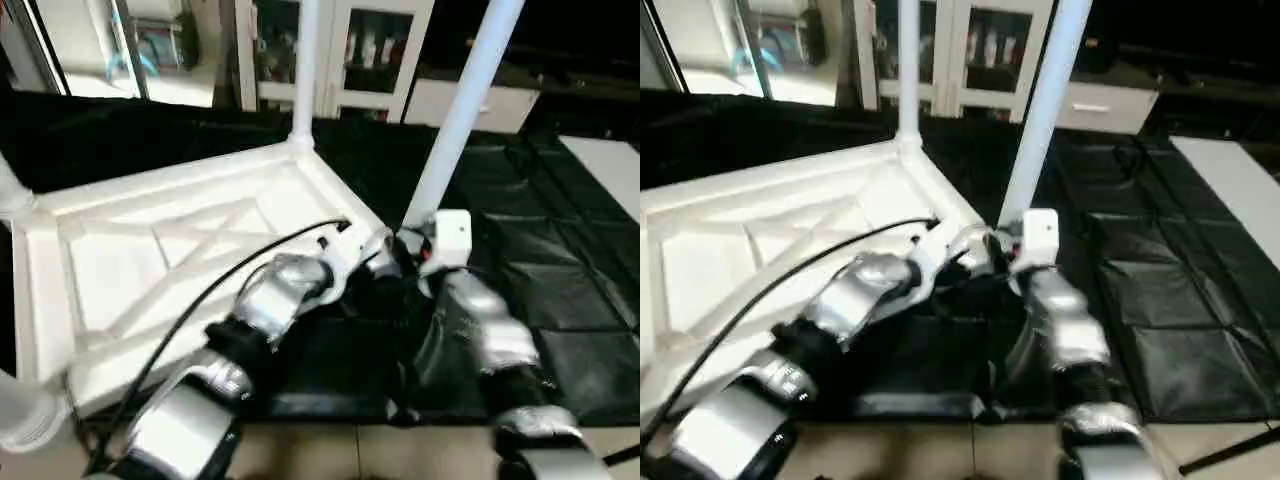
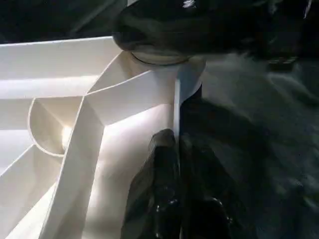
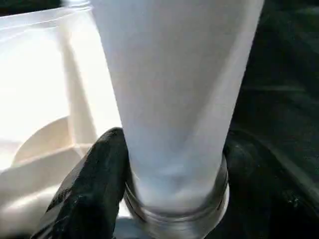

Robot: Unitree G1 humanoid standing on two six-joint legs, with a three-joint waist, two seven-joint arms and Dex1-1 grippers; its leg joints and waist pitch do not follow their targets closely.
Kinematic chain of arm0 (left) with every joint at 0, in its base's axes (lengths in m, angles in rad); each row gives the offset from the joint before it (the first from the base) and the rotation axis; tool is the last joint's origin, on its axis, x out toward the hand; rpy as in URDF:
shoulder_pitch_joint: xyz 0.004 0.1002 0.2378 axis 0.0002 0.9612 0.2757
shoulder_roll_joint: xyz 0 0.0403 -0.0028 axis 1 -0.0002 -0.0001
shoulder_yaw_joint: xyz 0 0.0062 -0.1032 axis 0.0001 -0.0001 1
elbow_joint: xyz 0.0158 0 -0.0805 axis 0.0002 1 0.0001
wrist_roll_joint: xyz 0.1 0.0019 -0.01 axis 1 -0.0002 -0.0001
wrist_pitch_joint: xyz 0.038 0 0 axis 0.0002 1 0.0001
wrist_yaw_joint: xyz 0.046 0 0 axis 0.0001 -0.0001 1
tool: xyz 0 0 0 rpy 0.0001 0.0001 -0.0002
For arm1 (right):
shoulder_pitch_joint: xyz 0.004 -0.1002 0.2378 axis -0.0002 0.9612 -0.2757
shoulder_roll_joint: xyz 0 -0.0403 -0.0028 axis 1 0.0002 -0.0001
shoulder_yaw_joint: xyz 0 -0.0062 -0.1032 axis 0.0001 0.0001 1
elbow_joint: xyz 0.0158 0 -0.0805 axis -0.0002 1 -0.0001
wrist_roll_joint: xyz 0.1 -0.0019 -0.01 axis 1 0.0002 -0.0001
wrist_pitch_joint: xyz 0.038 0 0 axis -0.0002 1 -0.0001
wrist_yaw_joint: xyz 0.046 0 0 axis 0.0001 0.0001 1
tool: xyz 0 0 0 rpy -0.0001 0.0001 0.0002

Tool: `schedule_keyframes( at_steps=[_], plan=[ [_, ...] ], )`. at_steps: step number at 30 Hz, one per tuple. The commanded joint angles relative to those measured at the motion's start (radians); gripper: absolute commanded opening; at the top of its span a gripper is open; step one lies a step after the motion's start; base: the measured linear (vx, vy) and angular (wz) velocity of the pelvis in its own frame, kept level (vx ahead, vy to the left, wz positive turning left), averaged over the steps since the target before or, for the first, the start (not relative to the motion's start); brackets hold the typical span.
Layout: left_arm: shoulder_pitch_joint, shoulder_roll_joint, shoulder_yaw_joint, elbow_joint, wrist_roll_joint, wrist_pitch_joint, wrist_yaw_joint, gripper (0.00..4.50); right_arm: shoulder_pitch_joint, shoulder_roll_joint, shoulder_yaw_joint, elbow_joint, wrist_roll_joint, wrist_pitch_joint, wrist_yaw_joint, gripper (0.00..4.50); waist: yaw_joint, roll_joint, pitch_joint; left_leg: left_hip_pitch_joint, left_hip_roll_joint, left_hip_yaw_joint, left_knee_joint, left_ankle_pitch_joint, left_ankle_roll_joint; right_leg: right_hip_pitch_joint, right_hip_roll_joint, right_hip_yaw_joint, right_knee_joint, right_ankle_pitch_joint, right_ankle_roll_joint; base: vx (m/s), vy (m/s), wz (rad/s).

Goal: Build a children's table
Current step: Rotate leg to tighten

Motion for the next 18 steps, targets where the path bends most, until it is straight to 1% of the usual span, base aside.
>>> schedule_keyframes(
  at_steps=[1, 2, 3, 4, 5, 6, 7, 8, 9, 10, 11, 12, 13, 14, 15, 16, 17, 18],
  plan=[
    [-0.037, -0.005, 0.049, 0.023, 0.014, -0.022, 0.107, 0.00, 0.019, 0.020, 0.046, 0.051, -0.044, 0.009, -0.015, 2.56, 0.002, 0.003, -0.069, 0.010, 0.028, -0.016, -0.073, -0.174, 0.025, 0.048, -0.044, 0.030, -0.062, -0.171, -0.197, 0.000, 0.000, 0.00],
    [-0.037, -0.002, 0.049, 0.019, 0.014, -0.026, 0.105, 0.00, 0.015, 0.022, 0.044, 0.049, -0.042, 0.004, -0.017, 2.56, 0.003, -0.002, -0.070, 0.009, 0.029, -0.015, -0.072, -0.154, 0.039, 0.050, -0.043, 0.030, -0.059, -0.136, -0.204, 0.000, 0.000, 0.00],
    [-0.037, -0.002, 0.049, 0.019, 0.014, -0.026, 0.105, 0.00, 0.015, 0.022, 0.044, 0.049, -0.042, 0.004, -0.017, 2.56, 0.005, 0.000, -0.070, 0.008, 0.029, -0.015, -0.072, -0.144, 0.046, 0.051, -0.044, 0.030, -0.056, -0.122, -0.208, 0.000, 0.000, 0.00],
    [-0.041, 0.001, 0.050, 0.023, 0.012, -0.038, 0.108, 0.00, 0.007, 0.024, 0.040, 0.052, -0.037, -0.012, -0.009, 2.56, 0.006, -0.002, -0.069, 0.009, 0.029, -0.013, -0.072, -0.136, 0.058, 0.051, -0.044, 0.030, -0.057, -0.114, -0.214, 0.000, 0.000, 0.00],
    [-0.041, 0.006, 0.049, 0.023, 0.012, -0.045, 0.105, 0.00, 0.008, 0.023, 0.034, 0.044, -0.024, -0.019, 0.014, 2.56, 0.006, -0.001, -0.068, 0.009, 0.029, -0.013, -0.072, -0.138, 0.062, 0.051, -0.045, 0.030, -0.057, -0.120, -0.217, 0.000, 0.000, 0.00],
    [-0.040, 0.021, 0.042, 0.022, 0.013, -0.080, 0.091, 0.00, 0.017, 0.015, 0.020, 0.006, 0.027, -0.033, 0.109, 2.56, 0.008, -0.004, -0.066, 0.010, 0.030, -0.012, -0.073, -0.165, 0.073, 0.053, -0.047, 0.030, -0.062, -0.155, -0.213, 0.000, 0.000, 0.00],
    [-0.036, 0.031, 0.035, 0.017, 0.014, -0.102, 0.071, 0.00, 0.028, 0.009, 0.010, -0.026, 0.056, -0.039, 0.159, 2.86, 0.009, -0.004, -0.065, 0.010, 0.031, -0.013, -0.073, -0.177, 0.077, 0.053, -0.047, 0.030, -0.065, -0.170, -0.211, 0.000, 0.000, 0.00],
    [-0.034, 0.038, 0.030, 0.017, 0.017, -0.120, 0.054, 0.00, 0.036, 0.005, 0.000, -0.050, 0.073, -0.044, 0.182, 2.86, 0.010, -0.005, -0.063, 0.009, 0.032, -0.012, -0.074, -0.187, 0.081, 0.052, -0.048, 0.031, -0.067, -0.186, -0.204, 0.000, 0.000, 0.00],
    [-0.034, 0.038, 0.030, 0.017, 0.017, -0.120, 0.054, 0.00, 0.036, 0.005, 0.000, -0.050, 0.073, -0.044, 0.182, 3.16, 0.011, -0.004, -0.063, 0.008, 0.033, -0.014, -0.075, -0.189, 0.080, 0.052, -0.049, 0.030, -0.067, -0.195, -0.201, 0.000, 0.000, 0.00],
    [-0.032, 0.041, 0.027, 0.017, 0.019, -0.129, 0.044, 0.00, 0.041, 0.004, -0.005, -0.062, 0.078, -0.048, 0.187, 3.19, 0.004, -0.005, -0.062, -0.001, 0.032, -0.018, -0.078, -0.187, 0.078, 0.058, -0.050, 0.030, -0.066, -0.211, -0.190, 0.000, 0.000, 0.00],
    [-0.021, 0.052, 0.021, 0.005, 0.019, -0.149, 0.016, 0.00, 0.057, -0.010, -0.011, -0.095, 0.095, -0.041, 0.214, 3.21, 0.001, -0.003, -0.062, -0.005, 0.032, -0.022, -0.081, -0.190, 0.069, 0.061, -0.051, 0.027, -0.070, -0.246, -0.177, 0.000, 0.000, 0.00],
    [-0.011, 0.063, 0.012, -0.009, 0.020, -0.165, -0.012, 0.00, 0.073, -0.027, -0.014, -0.126, 0.108, -0.036, 0.241, 3.28, 0.001, -0.003, -0.063, 0.000, 0.034, -0.021, -0.078, -0.191, 0.065, 0.057, -0.052, 0.028, -0.071, -0.253, -0.177, 0.000, 0.000, 0.00],
    [0.004, 0.083, -0.006, -0.028, 0.023, -0.188, -0.057, 0.00, 0.091, -0.054, -0.022, -0.162, 0.125, -0.025, 0.276, 3.28, 0.006, -0.002, -0.063, 0.010, 0.035, -0.018, -0.076, -0.190, 0.068, 0.051, -0.050, 0.029, -0.074, -0.241, -0.182, 0.000, 0.000, 0.00],
    [0.016, 0.096, -0.018, -0.042, 0.026, -0.203, -0.088, 0.00, 0.105, -0.072, -0.027, -0.187, 0.135, -0.018, 0.298, 3.54, 0.006, -0.001, -0.062, 0.008, 0.036, -0.017, -0.076, -0.169, 0.074, 0.051, -0.048, 0.030, -0.066, -0.202, -0.199, 0.000, 0.000, 0.00],
    [0.024, 0.108, -0.028, -0.050, 0.030, -0.213, -0.107, 0.00, 0.114, -0.089, -0.032, -0.201, 0.138, -0.019, 0.314, 3.62, 0.010, 0.000, -0.062, 0.010, 0.037, -0.016, -0.076, -0.166, 0.078, 0.051, -0.047, 0.029, -0.066, -0.192, -0.203, 0.000, 0.000, 0.00],
    [0.033, 0.122, -0.042, -0.060, 0.032, -0.245, -0.136, 0.00, 0.124, -0.111, -0.035, -0.217, 0.145, -0.015, 0.342, 3.64, 0.012, 0.000, -0.062, 0.009, 0.037, -0.015, -0.075, -0.156, 0.083, 0.051, -0.048, 0.030, -0.063, -0.182, -0.211, 0.000, 0.000, 0.00],
    [0.063, 0.151, -0.066, -0.098, 0.012, -0.289, -0.227, 0.00, 0.151, -0.173, -0.025, -0.255, 0.150, -0.002, 0.424, 3.66, 0.014, 0.010, -0.060, 0.011, 0.037, -0.015, -0.076, -0.160, 0.082, 0.049, -0.049, 0.030, -0.063, -0.186, -0.216, 0.000, 0.000, 0.00],
    [0.080, 0.167, -0.079, -0.120, 0.000, -0.321, -0.281, 0.00, 0.166, -0.207, -0.017, -0.274, 0.152, 0.005, 0.473, 3.73, 0.017, 0.004, -0.059, 0.010, 0.040, -0.014, -0.076, -0.169, 0.084, 0.053, -0.049, 0.031, -0.066, -0.190, -0.215, 0.000, 0.000, 0.00]
  ],
)
